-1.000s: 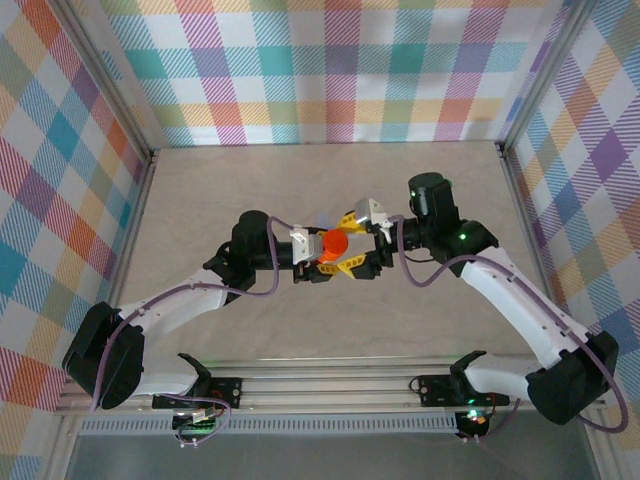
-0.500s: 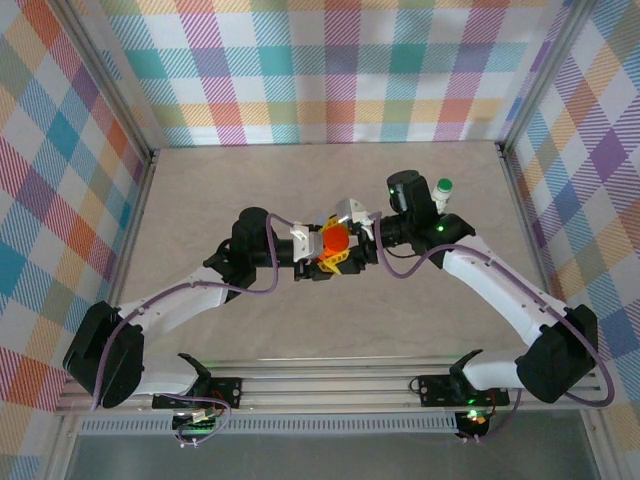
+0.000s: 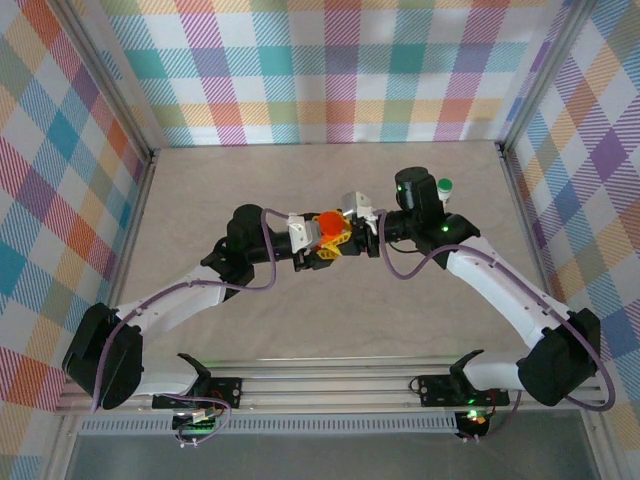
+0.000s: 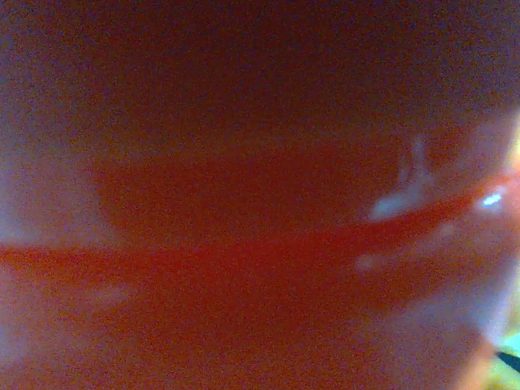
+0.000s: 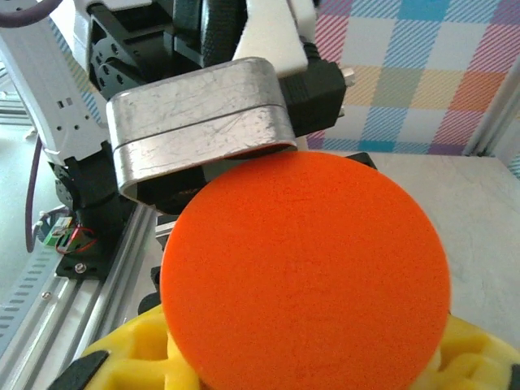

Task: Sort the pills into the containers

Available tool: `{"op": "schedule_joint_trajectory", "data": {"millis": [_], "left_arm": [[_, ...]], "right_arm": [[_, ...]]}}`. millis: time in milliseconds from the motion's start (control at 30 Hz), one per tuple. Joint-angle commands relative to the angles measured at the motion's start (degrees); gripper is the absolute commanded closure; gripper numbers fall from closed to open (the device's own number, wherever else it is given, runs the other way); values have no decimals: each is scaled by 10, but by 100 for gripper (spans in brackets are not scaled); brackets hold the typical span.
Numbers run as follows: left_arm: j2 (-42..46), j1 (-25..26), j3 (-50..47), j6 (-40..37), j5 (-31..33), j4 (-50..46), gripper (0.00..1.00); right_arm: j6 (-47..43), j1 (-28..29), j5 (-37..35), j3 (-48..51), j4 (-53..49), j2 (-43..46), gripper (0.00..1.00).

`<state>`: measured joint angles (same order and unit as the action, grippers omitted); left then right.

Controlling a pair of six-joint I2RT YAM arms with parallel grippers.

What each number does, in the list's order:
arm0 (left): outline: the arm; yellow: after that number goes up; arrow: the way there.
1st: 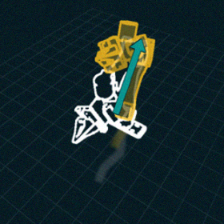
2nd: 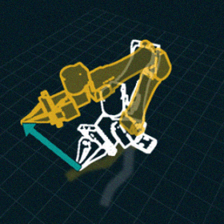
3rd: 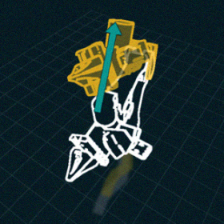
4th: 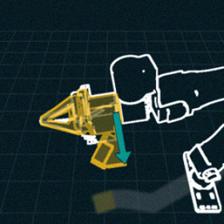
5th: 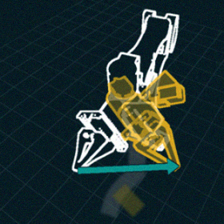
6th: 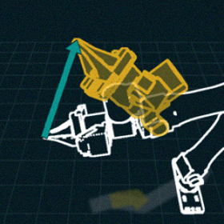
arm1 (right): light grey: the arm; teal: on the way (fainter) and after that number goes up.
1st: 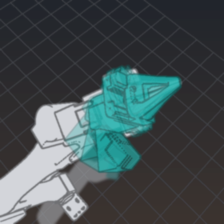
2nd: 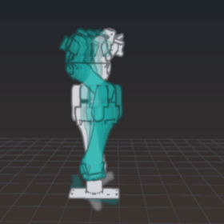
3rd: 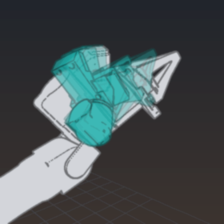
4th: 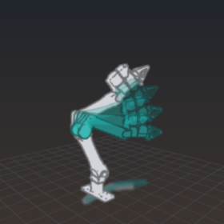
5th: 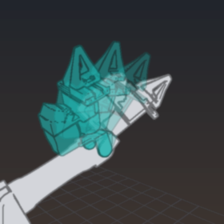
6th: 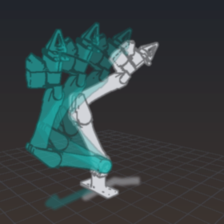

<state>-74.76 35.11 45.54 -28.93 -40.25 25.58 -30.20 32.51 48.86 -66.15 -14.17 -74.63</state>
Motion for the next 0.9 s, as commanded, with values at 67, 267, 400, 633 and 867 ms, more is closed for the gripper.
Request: {"op": "schedule_joint_trajectory", "data": {"millis": [67, 267, 400, 633, 867], "left_arm": [[5, 7, -6, -26, 4, -10, 52], [7, 7, -7, -20, -21, -1, 58], [1, 7, -1, -20, -37, -7, 61], [-12, 7, 8, -15, -57, -11, 63], [-23, 10, 19, -14, -61, -22, 61]], "right_arm": [[34, 5, 68, -12, 2, -15, 63], [57, 6, 84, -10, 45, -27, 47], [79, 7, 101, -7, 73, -33, 41], [90, 19, 116, -7, 102, -49, 38], [114, 19, 132, 6, 148, -53, 66]]}}
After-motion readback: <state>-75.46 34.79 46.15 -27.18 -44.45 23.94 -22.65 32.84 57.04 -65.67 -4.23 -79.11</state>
